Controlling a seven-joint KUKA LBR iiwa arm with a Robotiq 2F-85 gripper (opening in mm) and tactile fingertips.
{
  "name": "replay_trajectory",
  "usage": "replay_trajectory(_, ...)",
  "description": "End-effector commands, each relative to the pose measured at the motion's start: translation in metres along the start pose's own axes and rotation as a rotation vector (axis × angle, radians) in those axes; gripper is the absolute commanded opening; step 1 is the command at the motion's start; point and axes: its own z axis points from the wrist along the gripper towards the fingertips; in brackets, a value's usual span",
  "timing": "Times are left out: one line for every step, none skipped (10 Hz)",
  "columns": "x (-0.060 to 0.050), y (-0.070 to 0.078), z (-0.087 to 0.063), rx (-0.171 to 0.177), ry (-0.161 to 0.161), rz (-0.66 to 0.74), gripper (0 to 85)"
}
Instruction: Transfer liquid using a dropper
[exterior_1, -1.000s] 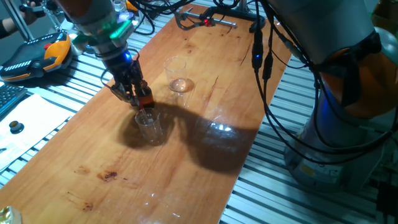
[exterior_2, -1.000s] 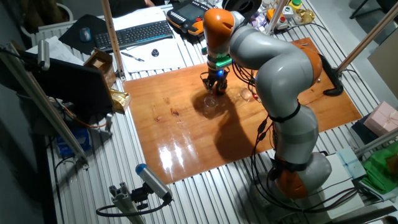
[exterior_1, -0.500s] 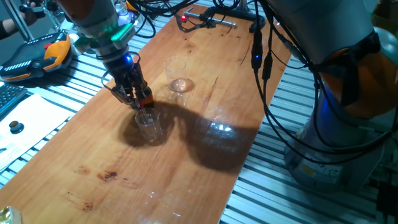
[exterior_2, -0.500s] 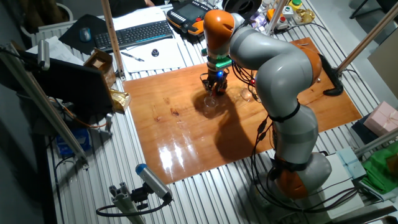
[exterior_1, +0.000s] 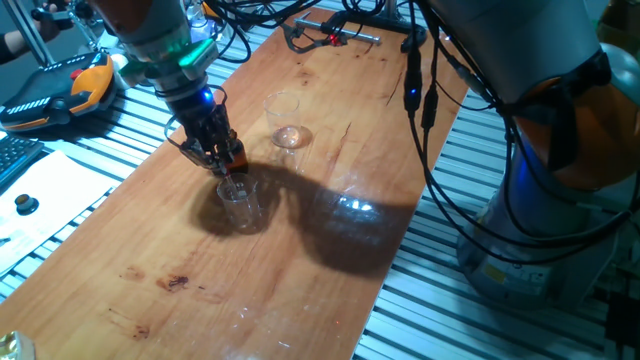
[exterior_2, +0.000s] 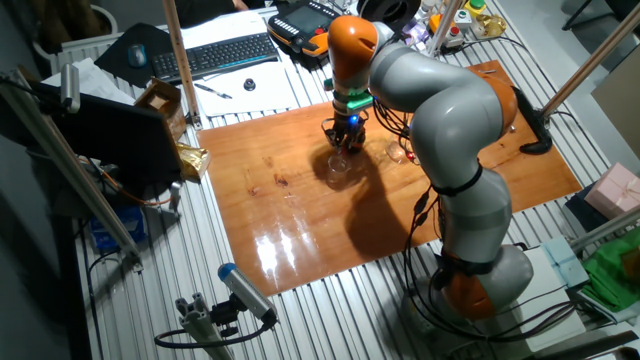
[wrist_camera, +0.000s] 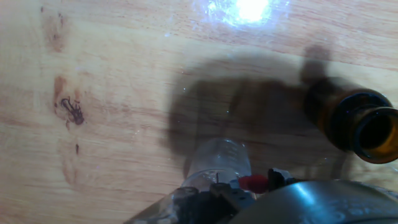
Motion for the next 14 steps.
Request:
replay_trajectory(0.0,0.0001,-0.0001,0.0,0.0,-0.001,31.3)
replay_trajectory(0.0,0.0001,-0.0002,-0.002,0.0,-0.003,30.0)
replay_trajectory(-0.0002,0.0004,-0.0002,-0.003,0.001,-0.003,28.7)
replay_trajectory(-0.0003,0.0007,-0.0004,-0.007,0.003,-0.005,26.7)
replay_trajectory(-0.0003,0.001,-0.0004,-0.01,0.003,-0.008,25.0)
replay_trajectory(-0.0003,0.0014,-0.0002,-0.013,0.005,-0.012,22.7)
replay_trajectory(-0.0001,0.0023,0.0,-0.017,0.008,-0.014,20.3)
replay_trajectory(0.0001,0.0032,0.0002,-0.019,0.009,-0.016,18.7)
replay_trajectory(0.0003,0.0036,0.0005,-0.019,0.01,-0.019,18.0)
replay_trajectory(0.0005,0.0037,0.0002,-0.02,0.01,-0.022,17.0)
replay_trajectory(0.0005,0.0038,0.0001,-0.02,0.01,-0.026,16.3)
replay_trajectory(0.0003,0.0042,-0.0001,-0.022,0.011,-0.028,15.7)
replay_trajectory(0.0004,0.0047,-0.0001,-0.022,0.012,-0.029,15.3)
replay_trajectory(0.0005,0.0051,-0.0007,-0.024,0.012,-0.031,15.0)
